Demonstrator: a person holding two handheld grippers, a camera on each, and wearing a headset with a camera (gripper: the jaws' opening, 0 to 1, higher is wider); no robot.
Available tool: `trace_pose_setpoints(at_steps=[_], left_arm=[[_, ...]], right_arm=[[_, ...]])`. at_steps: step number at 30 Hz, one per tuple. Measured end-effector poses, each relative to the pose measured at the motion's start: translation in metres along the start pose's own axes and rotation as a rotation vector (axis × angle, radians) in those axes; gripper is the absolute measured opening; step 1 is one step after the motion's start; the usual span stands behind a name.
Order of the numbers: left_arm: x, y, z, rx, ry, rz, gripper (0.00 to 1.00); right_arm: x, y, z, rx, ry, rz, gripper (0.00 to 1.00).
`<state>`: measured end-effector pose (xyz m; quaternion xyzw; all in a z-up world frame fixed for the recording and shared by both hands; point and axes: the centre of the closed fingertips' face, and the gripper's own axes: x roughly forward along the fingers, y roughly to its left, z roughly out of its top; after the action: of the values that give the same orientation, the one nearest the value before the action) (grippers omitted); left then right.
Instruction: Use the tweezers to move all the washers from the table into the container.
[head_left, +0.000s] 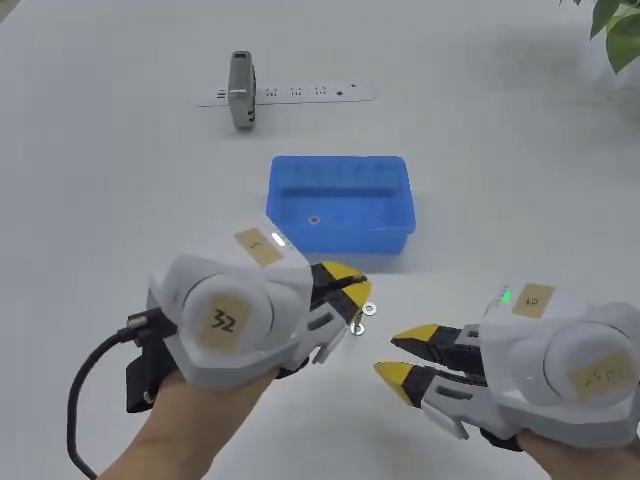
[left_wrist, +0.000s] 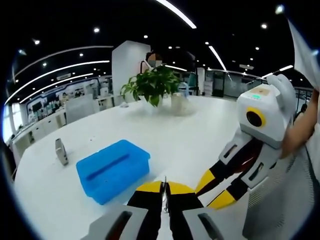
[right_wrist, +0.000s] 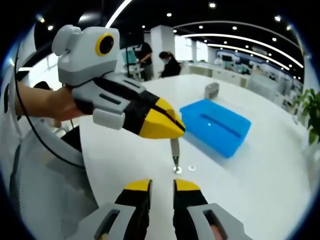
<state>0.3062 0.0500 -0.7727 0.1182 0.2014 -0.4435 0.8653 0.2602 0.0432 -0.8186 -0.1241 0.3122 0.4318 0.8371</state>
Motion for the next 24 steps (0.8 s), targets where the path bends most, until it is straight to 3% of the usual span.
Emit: trace_pose_setpoints(at_steps=[13,24], left_arm=[[0.0039,0.001,-0.0113,0.002,0.021,0.009,0.01],[0.0041,0.0026,-0.0112,-0.003,0.031,0.004,0.0]], right_arm=[[0.0005,-0.0015,-0.0024,0.003,0.006,-0.003,0.13],[0.0015,-0.006,-0.0087,0.018,0.007,-0.012,0.11]])
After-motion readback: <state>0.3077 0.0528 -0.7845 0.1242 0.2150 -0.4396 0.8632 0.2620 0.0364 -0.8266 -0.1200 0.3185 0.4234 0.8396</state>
